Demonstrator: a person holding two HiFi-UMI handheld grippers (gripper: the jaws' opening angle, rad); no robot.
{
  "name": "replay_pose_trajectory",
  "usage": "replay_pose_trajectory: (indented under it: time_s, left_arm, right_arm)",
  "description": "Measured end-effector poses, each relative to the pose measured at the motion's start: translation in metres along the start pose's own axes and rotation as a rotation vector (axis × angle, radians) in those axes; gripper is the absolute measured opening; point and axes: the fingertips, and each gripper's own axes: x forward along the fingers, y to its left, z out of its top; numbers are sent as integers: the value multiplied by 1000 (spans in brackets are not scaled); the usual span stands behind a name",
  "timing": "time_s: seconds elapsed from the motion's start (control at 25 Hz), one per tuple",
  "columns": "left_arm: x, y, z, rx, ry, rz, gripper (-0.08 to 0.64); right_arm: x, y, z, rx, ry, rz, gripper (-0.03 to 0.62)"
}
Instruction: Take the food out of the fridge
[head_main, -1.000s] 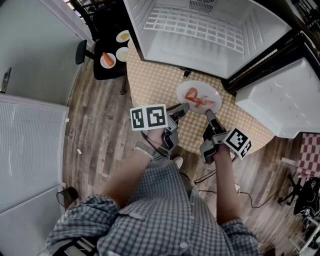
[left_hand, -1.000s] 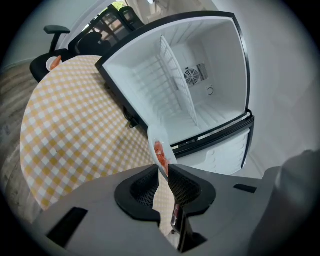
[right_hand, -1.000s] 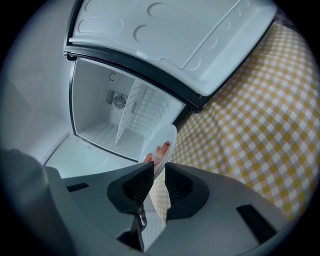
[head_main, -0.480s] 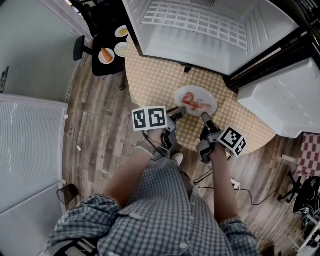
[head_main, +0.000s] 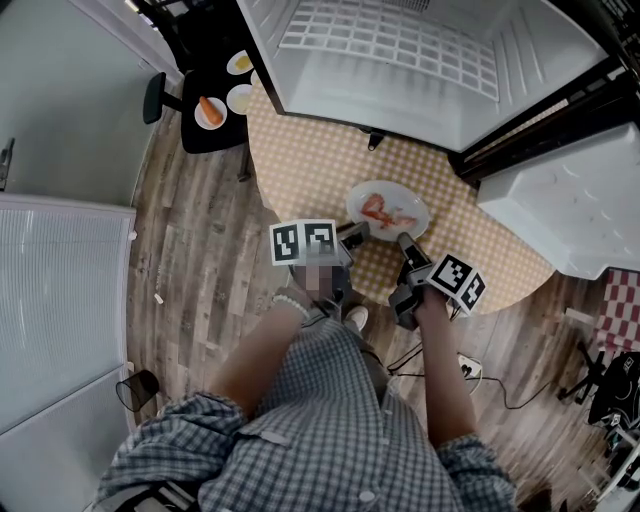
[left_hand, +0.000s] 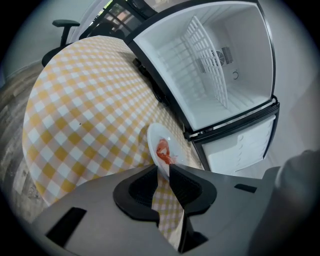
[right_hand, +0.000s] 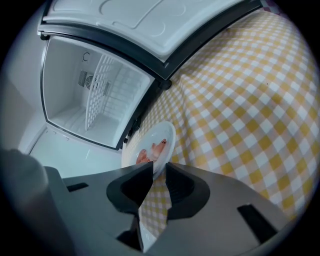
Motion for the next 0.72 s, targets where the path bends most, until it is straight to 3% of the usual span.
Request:
replay_pose_trajectory:
  time_s: [0.28,0.72]
  left_arm:
    - [5,10,-2,32,34,55,87]
    - [0,6,-7,75,30,56,138]
  right_arm:
    - [5,-3,-3,-46,23,-19,61]
    - [1,0,-6,-105,28,-11,83]
